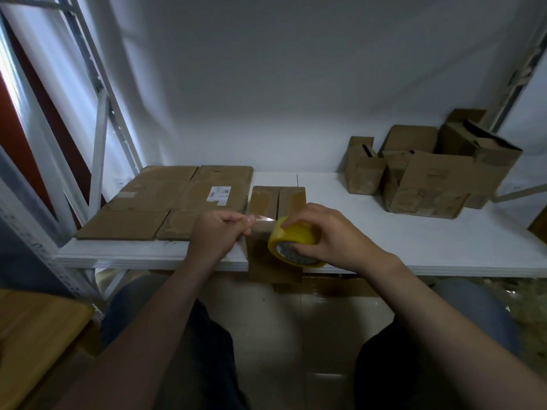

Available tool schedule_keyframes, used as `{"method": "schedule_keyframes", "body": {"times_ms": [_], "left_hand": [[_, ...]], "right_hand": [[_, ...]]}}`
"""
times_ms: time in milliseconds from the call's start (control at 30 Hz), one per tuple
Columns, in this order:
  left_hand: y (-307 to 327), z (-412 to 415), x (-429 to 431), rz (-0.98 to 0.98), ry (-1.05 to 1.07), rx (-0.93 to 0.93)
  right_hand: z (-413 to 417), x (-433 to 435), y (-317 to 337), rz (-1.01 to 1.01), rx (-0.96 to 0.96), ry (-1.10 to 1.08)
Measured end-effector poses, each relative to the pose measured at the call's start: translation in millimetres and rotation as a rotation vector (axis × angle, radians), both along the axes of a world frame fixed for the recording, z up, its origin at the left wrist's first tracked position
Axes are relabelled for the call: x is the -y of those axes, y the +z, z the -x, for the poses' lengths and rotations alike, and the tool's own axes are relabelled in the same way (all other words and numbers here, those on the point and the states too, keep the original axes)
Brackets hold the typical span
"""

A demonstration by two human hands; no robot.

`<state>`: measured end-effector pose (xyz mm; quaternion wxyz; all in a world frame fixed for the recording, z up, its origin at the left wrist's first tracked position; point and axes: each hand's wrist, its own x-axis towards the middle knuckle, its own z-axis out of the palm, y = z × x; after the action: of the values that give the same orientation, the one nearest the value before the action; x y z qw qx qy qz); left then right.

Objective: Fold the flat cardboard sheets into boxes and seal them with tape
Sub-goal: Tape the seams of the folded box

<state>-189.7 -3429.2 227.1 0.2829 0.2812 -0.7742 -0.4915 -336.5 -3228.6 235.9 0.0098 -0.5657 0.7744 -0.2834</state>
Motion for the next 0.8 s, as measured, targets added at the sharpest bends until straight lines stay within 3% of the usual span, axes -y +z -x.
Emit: {"method": "schedule_keyframes", "body": {"times_ms": [100,267,433,800], "left_hand": [[-1,-5,7,0.002,0.069,-0.025],[-13,-14,22,-0.093,0.114,-0.034],[-25,-6,16,-0.104,0.141,-0.035],[-46,10,29,-0.14,0.195,-0.035]], "right_hand": [[13,-1,-2,-0.25,-0.113,-0.038],[27,-23,-12,-0.042,-0.1,0.007],[41,-18,-11,-0.163,-0.146,-0.01],[73,-41,-17,-0.139,-0.189,0.004]]}}
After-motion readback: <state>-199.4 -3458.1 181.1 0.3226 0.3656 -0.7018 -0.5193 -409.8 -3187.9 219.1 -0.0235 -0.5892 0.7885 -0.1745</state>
